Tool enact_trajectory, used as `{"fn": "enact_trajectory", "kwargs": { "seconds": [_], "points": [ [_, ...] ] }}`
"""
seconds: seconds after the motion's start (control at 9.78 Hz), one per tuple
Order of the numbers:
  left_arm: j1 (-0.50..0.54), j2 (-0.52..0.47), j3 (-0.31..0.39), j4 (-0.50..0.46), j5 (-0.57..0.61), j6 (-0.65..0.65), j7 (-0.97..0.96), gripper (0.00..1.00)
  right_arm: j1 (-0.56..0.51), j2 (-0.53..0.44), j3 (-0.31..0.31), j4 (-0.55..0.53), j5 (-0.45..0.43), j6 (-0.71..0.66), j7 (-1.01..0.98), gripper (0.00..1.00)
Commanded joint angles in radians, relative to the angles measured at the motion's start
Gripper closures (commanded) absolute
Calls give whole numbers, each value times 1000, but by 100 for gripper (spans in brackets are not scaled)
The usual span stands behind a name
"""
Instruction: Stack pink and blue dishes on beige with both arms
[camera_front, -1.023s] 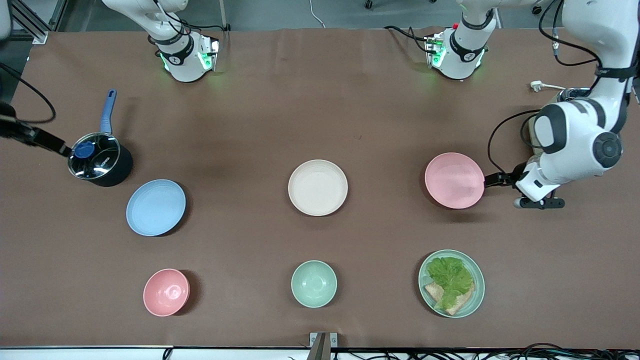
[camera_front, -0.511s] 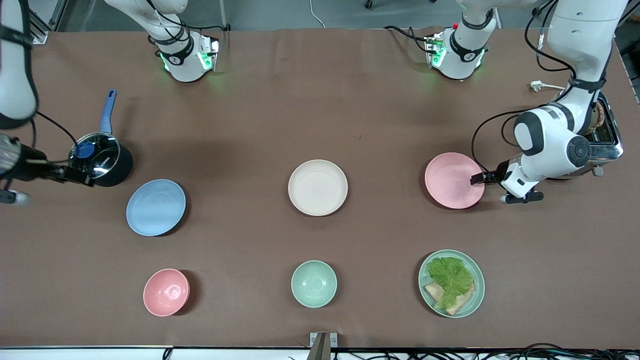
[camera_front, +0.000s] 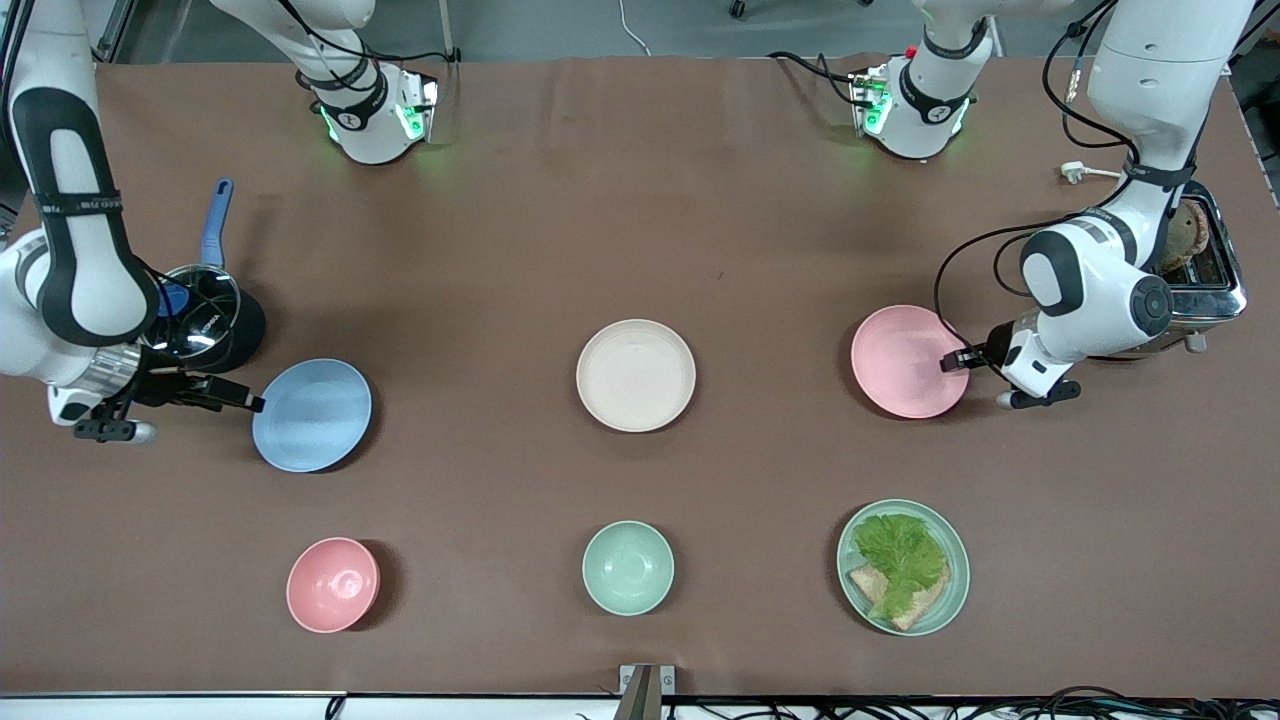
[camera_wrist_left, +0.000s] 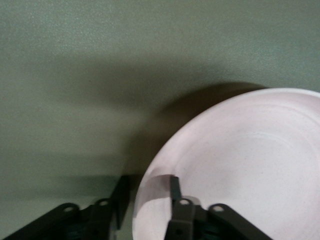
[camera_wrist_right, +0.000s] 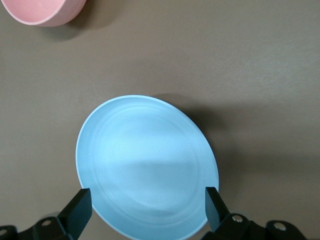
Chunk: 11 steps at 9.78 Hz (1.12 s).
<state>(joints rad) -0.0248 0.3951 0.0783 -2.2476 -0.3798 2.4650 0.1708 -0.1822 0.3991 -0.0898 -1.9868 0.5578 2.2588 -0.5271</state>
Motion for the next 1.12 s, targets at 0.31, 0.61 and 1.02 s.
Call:
{"fn": "enact_trajectory", "kwargs": {
  "seconds": [0.31,0.61,1.02],
  "points": [
    [-12,-108,-76,5,-28,-51,6,99,-71,93,13,-56,85,100,-224,6],
    [-14,-141,-275,87,-45,-70,-95,99,-66,121,18,-56,100,123,-225,42],
    [-104,60,-498,168,-13,192,-446,99,-63,142,18,-29,168,111,-206,99]
  ]
}}
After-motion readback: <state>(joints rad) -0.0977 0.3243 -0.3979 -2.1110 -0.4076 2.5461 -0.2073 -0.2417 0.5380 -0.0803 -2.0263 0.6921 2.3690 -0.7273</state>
